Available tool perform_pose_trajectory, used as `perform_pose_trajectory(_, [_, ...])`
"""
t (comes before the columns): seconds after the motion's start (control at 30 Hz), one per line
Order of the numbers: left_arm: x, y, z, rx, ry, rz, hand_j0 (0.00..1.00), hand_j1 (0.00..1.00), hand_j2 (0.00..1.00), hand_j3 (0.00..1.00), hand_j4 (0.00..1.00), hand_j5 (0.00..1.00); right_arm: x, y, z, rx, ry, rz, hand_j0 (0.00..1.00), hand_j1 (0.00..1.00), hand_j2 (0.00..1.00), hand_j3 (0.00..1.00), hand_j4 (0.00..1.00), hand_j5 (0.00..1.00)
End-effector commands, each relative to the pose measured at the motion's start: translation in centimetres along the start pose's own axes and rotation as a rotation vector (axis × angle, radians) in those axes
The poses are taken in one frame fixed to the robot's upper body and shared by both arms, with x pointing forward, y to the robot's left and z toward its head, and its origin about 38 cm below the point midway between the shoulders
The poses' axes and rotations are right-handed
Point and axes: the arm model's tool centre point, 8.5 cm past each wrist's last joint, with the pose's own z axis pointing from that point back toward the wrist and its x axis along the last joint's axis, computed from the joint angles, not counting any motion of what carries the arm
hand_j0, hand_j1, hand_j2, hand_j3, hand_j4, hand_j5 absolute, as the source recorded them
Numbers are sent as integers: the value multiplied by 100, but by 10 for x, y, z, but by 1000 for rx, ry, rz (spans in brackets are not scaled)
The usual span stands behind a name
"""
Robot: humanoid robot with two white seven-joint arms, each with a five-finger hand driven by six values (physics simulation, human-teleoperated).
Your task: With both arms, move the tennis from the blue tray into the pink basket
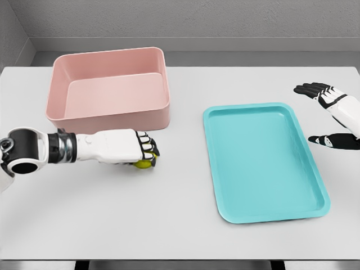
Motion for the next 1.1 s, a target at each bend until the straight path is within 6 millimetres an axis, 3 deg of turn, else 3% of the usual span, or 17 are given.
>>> perform_pose_trajectory(0.0, [0,1,1,10,-3,12,50,50,50,50,50,50,0,-1,0,-6,-1,-5,100,100,100,100,100,100])
perform_pose_trajectory(0.87, [-35,52,33,60,76,-59,50,50,50,50,50,50,1,0,0,-4,-2,-6,100,100,100,100,100,100])
perform_pose_trajectory(1.07, [-51,57,38,68,114,-45,50,50,50,50,50,50,0,-1,0,-4,-1,-5,100,100,100,100,100,100])
